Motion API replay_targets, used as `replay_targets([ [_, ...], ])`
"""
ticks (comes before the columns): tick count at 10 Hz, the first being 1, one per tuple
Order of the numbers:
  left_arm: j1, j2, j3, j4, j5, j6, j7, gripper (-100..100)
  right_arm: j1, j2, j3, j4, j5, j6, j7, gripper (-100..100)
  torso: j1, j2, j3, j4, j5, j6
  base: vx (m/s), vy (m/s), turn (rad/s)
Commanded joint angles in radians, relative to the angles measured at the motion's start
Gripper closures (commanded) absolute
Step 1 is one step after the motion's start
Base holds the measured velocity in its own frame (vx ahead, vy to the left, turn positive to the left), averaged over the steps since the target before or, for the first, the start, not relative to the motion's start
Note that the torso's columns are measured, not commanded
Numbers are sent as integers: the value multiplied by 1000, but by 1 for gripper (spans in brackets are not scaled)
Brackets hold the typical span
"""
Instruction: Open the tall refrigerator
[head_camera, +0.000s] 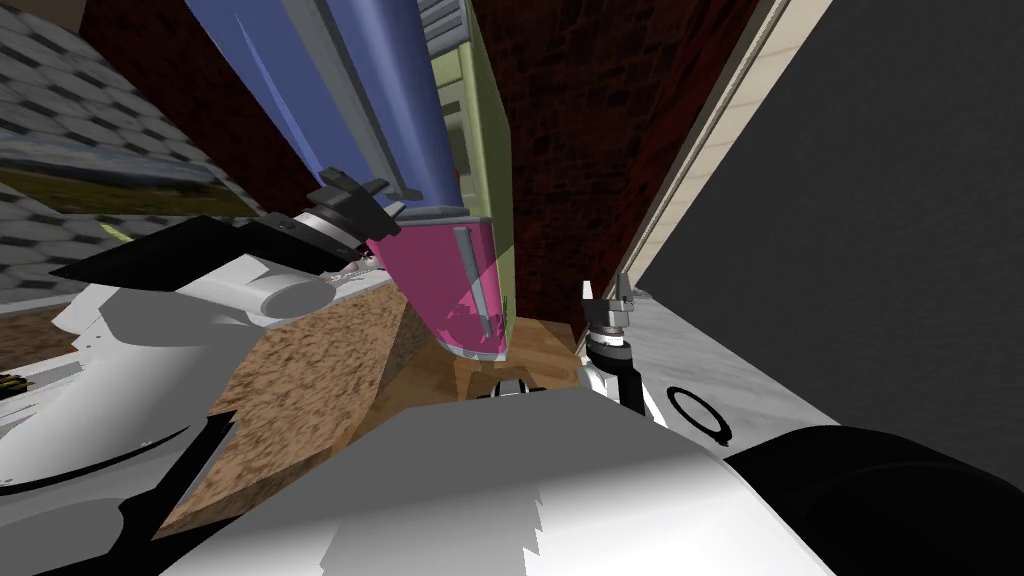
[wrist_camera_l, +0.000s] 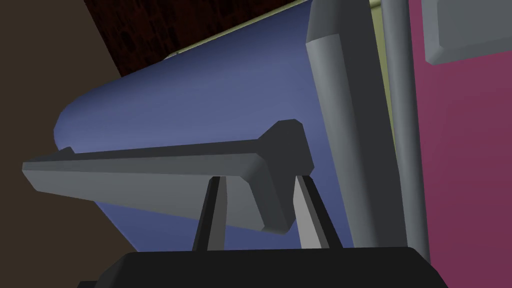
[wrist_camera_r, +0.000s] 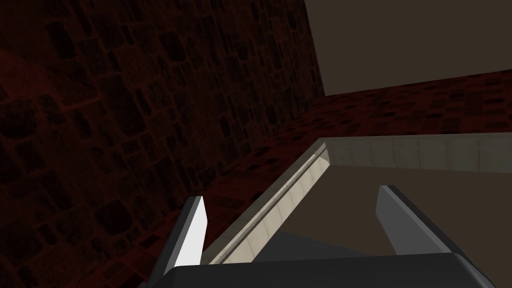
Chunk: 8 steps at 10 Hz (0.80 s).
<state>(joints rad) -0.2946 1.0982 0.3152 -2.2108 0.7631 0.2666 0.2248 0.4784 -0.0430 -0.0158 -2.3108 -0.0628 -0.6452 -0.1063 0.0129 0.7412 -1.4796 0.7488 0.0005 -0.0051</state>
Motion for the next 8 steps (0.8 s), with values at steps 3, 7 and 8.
replay_targets([
  [3, 10, 19, 27, -74, 52, -11, 32, 100, 0, 0, 0, 0, 0, 0, 0, 0, -1, 0, 1, -2, 1, 1, -100, 229, 15],
  [7, 13, -24, 51, -129, 138, 46, -14, 100, 0, 0, 0, 0, 0, 0, 0, 0, -14, -8, -5, -6, -4, 5, -26, 154, -2],
  [8, 13, -24, 51, -129, 158, 46, -14, 100, 0, 0, 0, 0, 0, 0, 0, 0, -9, -9, -6, -7, -2, 4, -6, 76, -10],
])
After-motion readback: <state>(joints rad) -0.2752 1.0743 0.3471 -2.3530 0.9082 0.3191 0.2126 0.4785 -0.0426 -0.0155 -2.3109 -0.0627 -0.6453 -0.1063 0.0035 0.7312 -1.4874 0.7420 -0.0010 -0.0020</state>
